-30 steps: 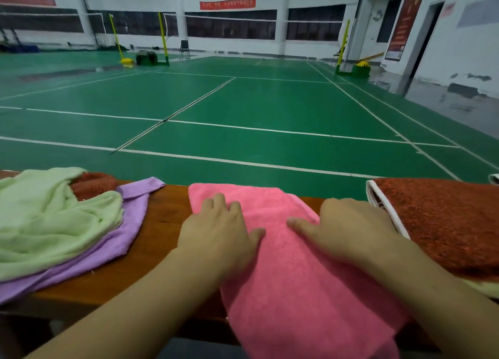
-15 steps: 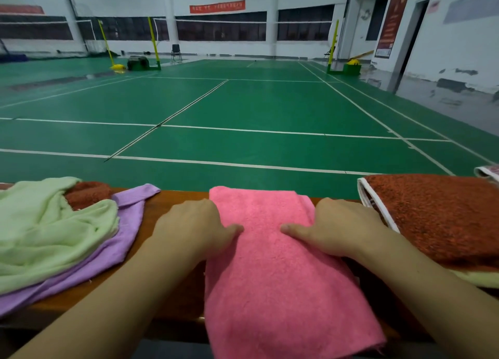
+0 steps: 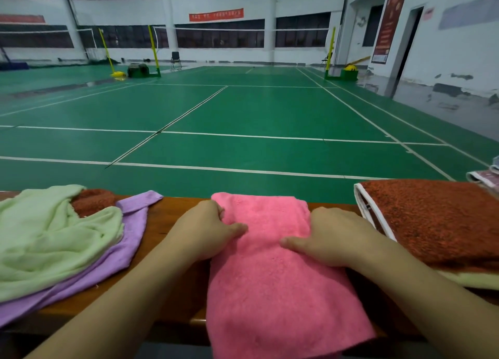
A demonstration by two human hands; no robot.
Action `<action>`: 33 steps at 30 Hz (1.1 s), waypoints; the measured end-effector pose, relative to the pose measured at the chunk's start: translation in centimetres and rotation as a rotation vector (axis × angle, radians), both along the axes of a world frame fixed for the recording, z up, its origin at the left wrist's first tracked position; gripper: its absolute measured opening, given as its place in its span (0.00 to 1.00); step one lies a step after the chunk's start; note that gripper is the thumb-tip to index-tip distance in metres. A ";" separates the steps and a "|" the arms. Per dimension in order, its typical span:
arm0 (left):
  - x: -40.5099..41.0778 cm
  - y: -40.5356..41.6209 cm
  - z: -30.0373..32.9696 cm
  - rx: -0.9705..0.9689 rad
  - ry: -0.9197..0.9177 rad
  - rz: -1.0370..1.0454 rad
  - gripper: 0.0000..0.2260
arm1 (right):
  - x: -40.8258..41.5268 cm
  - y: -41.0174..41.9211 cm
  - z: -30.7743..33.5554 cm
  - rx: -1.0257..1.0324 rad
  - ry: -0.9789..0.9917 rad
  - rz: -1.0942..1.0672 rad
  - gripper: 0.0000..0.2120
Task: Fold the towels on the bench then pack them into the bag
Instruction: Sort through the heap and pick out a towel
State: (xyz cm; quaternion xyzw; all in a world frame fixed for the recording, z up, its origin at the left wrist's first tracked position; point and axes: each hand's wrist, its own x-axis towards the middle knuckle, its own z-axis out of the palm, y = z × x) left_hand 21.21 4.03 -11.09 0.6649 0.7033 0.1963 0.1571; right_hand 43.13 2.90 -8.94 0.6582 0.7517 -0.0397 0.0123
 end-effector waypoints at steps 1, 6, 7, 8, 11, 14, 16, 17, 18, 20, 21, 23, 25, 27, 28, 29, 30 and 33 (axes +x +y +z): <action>0.0 -0.1 -0.1 -0.014 0.023 -0.007 0.22 | -0.1 -0.2 -0.1 0.000 -0.028 -0.014 0.29; 0.3 -0.6 0.0 -0.007 0.014 0.008 0.21 | -0.1 0.7 -0.2 -0.109 0.120 0.009 0.24; 0.2 -0.6 -0.1 0.008 -0.012 0.019 0.21 | -0.1 0.9 -0.4 -0.113 0.159 0.019 0.22; 0.2 -0.6 -0.2 0.032 -0.047 0.036 0.21 | -0.1 1.0 -0.6 -0.101 0.195 0.020 0.21; -0.2 -0.5 -0.5 0.140 -0.243 0.087 0.23 | 0.4 1.3 -0.9 -0.014 0.387 0.008 0.19; -0.4 -0.1 -0.8 0.271 -0.452 0.092 0.25 | 1.0 1.4 -0.8 0.083 0.684 -0.083 0.16; -0.5 0.2 -0.9 0.335 -0.569 0.096 0.22 | 1.0 1.3 -0.8 0.127 0.862 -0.164 0.24; -0.5 0.3 -0.8 0.364 -0.609 0.097 0.21 | 1.0 1.4 -0.9 0.150 0.947 -0.193 0.30; -0.4 0.4 -0.7 0.390 -0.634 0.096 0.20 | 1.0 1.4 -0.9 0.181 1.024 -0.216 0.35; -0.1 0.5 -0.4 0.420 -0.697 0.053 0.16 | 1.1 1.6 -0.9 0.262 1.147 -0.234 0.41; 0.0 0.6 -0.3 0.420 -0.741 0.018 0.14 | 1.2 1.6 -0.9 0.306 1.193 -0.221 0.39; 0.2 0.7 -0.1 0.424 -0.806 -0.054 0.13 | 1.2 1.5 -0.6 0.385 1.271 -0.151 0.28; 0.3 0.8 0.2 0.467 -0.811 -0.104 0.13 | 1.3 1.3 -0.2 0.441 1.362 -0.075 0.18; 0.5 0.7 0.7 0.524 -0.817 -0.126 0.12 | 1.5 1.0 0.1 0.526 1.387 -0.026 0.13; 0.6 0.7 1.0 0.548 -0.822 -0.135 0.11 | 1.7 0.9 0.3 0.577 1.375 -0.003 0.11; 0.8 0.7 1.4 0.570 -0.826 -0.149 0.11 | 1.8 0.8 0.5 0.614 1.369 0.017 0.11; 0.9 0.7 1.7 0.595 -0.827 -0.163 0.11 | 1.8 0.6 0.7 0.638 1.369 0.037 0.11; 1.4 0.9 3.0 0.670 -0.805 -0.178 0.10 | 1.8 0.0 1.3 0.686 1.394 0.087 0.12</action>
